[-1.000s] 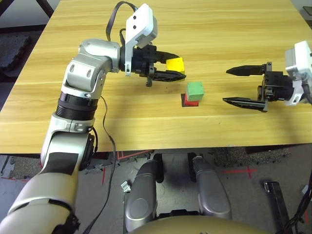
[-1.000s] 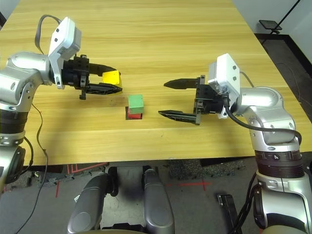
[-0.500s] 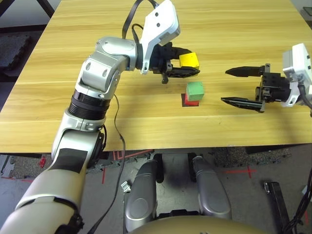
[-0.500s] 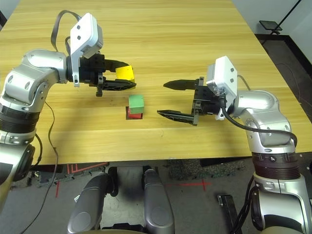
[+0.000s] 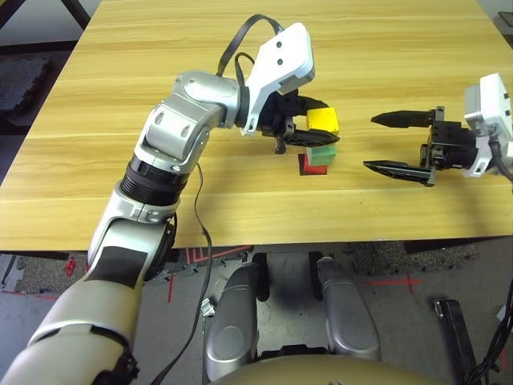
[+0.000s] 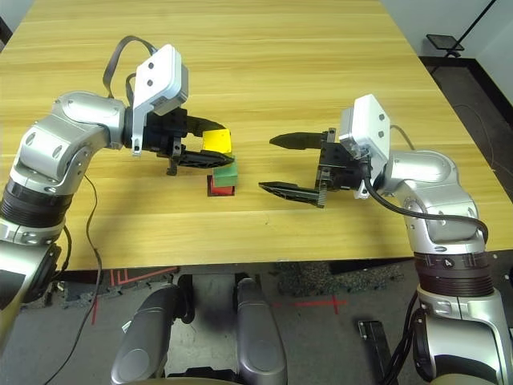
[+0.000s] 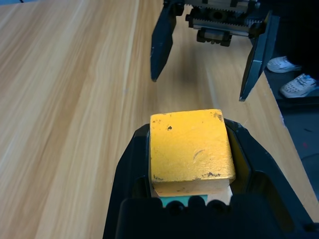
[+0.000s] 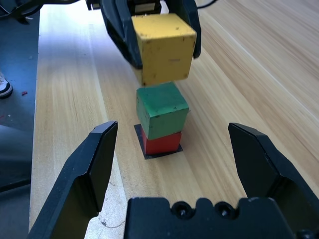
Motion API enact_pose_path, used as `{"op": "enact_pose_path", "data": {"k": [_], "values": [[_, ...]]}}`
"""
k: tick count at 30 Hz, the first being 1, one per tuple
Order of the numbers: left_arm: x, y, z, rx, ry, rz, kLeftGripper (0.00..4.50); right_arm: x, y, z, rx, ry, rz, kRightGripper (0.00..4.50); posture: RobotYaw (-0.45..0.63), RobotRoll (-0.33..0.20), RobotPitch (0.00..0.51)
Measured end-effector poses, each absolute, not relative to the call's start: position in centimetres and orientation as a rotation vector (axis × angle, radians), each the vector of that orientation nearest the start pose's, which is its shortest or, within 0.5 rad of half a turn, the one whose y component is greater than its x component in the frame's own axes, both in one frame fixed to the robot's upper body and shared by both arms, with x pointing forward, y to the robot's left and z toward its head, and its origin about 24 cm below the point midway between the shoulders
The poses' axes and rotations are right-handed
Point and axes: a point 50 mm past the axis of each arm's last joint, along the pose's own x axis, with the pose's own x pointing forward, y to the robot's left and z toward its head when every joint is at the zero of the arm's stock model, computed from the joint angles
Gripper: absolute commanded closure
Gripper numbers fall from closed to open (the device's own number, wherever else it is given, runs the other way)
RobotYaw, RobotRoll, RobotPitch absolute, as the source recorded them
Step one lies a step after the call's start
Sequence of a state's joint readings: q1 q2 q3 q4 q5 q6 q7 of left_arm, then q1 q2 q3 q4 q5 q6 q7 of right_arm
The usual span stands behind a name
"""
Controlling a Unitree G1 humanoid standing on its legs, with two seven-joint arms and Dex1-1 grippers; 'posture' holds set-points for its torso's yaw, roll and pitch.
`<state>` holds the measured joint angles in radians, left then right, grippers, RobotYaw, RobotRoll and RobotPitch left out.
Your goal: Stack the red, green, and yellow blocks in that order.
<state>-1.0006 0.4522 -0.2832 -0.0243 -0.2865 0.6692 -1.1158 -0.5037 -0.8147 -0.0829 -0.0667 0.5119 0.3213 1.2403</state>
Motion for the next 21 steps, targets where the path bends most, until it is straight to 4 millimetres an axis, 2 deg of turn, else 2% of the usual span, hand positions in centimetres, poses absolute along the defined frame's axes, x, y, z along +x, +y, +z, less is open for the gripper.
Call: {"op": "enact_pose_path", "data": {"k": [11,21], "values": [[31.1,6.5,25.0,0.527,-0.001,-1.411,2.39,27.8,-21.6,21.8,-0.425,-0.071,1.215,0.0,0.15,0.087,0.273],[32.2,6.8,24.1,0.538,0.017,-1.379,2.39,27.8,-21.6,21.8,-0.425,-0.072,1.216,0.0,0.15,0.077,0.274]]}}
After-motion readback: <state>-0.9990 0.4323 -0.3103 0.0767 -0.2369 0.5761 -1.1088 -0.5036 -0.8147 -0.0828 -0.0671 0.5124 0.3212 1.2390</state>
